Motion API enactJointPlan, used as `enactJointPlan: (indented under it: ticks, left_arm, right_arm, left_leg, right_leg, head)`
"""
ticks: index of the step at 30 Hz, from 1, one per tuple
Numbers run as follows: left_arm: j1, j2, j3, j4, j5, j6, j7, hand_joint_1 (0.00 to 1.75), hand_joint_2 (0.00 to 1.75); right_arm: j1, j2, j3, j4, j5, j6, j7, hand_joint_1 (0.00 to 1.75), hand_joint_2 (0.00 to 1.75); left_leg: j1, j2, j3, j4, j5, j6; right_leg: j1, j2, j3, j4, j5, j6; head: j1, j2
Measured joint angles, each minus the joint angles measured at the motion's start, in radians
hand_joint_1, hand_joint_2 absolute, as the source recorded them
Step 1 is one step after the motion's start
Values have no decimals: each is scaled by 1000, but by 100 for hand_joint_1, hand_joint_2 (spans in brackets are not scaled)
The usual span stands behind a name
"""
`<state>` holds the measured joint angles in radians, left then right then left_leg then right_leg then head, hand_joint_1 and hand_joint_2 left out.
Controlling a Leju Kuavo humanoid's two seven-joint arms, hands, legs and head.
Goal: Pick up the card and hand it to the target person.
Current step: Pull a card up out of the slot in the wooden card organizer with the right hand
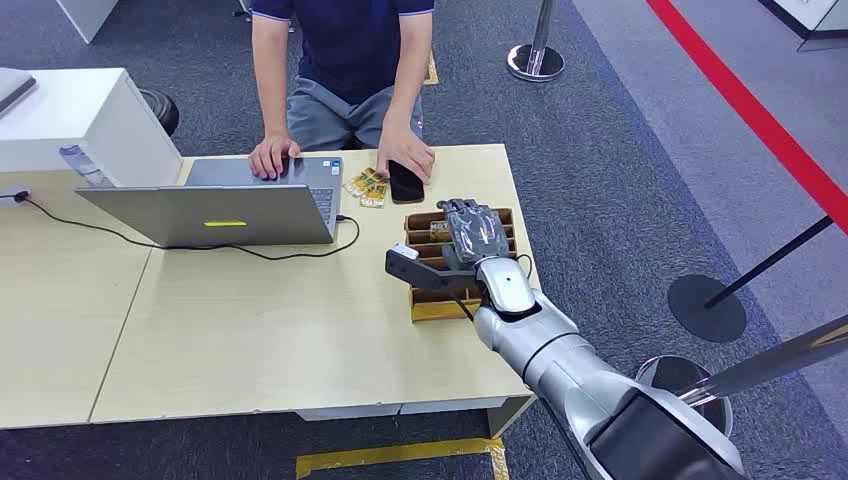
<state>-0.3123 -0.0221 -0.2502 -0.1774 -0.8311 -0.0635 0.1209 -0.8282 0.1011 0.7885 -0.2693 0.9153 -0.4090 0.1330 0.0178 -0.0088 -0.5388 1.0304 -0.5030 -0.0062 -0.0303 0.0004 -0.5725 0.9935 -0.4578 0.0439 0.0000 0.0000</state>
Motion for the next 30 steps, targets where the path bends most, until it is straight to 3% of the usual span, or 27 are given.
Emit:
enactJointPlan:
  ticks: [8, 17, 20, 25, 27, 30]
  left_arm:
    - [0, 0, -1, 0, -1, -1, 0, 0, 0]
    - [-1, 1, -2, -1, -3, -2, 0, 0, 0]
    - [-2, 1, -2, -1, -3, -2, 0, 0, 0]
    - [-2, 2, -3, 0, -4, -4, 0, 0, 0]
    - [-2, 2, -4, -1, -5, -2, -7, 0, 0]
    - [-6, 2, -13, -2, -12, -7, -23, 0, 131]
  right_arm:
    - [1, 1, 4, 2, 3, 10, -2, 104, 175]
    - [6, 4, 5, 0, 6, 15, -4, 112, 175]
    - [7, 4, 7, 3, 7, 22, -3, 126, 175]
    - [8, 3, 4, -1, 4, 22, -7, 172, 175]
    - [9, 2, -3, -4, -1, 11, -11, 175, 175]
    - [7, 2, -19, -8, -14, -10, -20, 175, 175]
  left_leg:
    - [0, -1, 0, 0, 0, 0]
    - [0, 0, 0, 0, 0, 0]
    - [0, 0, 0, 0, 0, 0]
    - [0, 0, 0, 0, 0, 0]
    - [0, 0, 0, 0, 0, 0]
    - [0, 0, 0, 0, 0, 0]
  right_leg:
    - [-1, 0, -1, 1, 0, 1]
    - [0, 0, 0, 0, 0, 0]
    - [0, 0, 0, -1, 0, -1]
    - [0, 0, 0, 0, 0, 1]
    - [0, 0, 0, 0, 0, 1]
    - [0, 0, 0, 0, 0, 0]
  head:
    - [0, 0]
    - [0, 0]
    - [0, 0]
    - [0, 0]
    - [0, 0]
    - [0, 0]
